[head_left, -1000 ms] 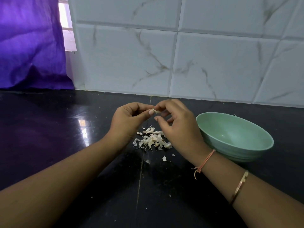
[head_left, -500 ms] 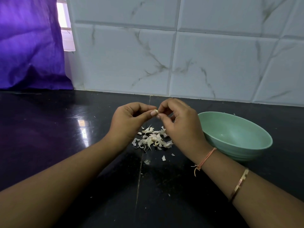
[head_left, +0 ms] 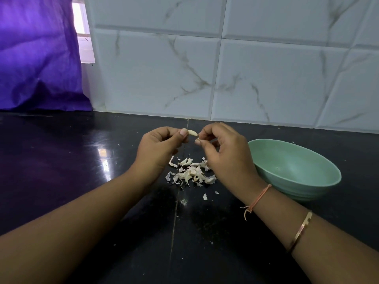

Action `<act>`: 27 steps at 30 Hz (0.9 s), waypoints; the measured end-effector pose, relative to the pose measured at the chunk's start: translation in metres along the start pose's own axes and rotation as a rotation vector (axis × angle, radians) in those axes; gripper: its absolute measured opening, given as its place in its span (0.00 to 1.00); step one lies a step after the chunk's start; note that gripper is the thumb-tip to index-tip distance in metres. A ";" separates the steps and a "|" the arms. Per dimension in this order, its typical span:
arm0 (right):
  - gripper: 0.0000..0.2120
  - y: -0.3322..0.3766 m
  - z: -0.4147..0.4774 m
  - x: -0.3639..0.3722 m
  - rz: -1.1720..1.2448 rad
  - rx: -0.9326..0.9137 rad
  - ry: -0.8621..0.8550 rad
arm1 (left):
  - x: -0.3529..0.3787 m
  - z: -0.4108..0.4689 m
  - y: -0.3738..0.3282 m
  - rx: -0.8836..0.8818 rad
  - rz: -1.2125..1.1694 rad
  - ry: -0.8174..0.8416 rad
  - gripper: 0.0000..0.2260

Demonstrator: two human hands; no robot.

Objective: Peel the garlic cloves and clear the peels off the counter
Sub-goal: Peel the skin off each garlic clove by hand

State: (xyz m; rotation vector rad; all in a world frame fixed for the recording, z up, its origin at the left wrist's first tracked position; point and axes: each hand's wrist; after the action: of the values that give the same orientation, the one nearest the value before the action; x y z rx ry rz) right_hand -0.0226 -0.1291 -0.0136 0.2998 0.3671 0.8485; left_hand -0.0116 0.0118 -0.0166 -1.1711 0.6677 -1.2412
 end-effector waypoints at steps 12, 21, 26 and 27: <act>0.07 0.002 -0.002 -0.001 -0.120 0.229 0.290 | 0.001 0.001 0.000 -0.080 0.025 -0.062 0.13; 0.16 0.003 -0.003 0.002 0.092 0.406 0.184 | 0.003 -0.001 -0.001 -0.108 0.059 -0.041 0.13; 0.09 0.007 0.001 0.001 0.105 0.308 0.115 | 0.003 -0.006 0.001 0.039 0.186 0.080 0.10; 0.07 0.007 0.003 0.000 0.073 0.279 0.106 | 0.003 -0.006 0.002 0.065 0.208 0.091 0.10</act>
State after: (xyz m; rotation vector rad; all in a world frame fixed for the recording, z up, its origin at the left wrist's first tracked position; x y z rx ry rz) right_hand -0.0262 -0.1245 -0.0081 0.5303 0.5778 0.8872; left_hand -0.0153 0.0071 -0.0201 -0.9702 0.7905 -1.1365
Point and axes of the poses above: each hand's wrist, its own z-axis towards the middle knuckle, its own x-axis out of the palm, y = z × x, and after that the axes turned 15 degrees about -y, right-handed
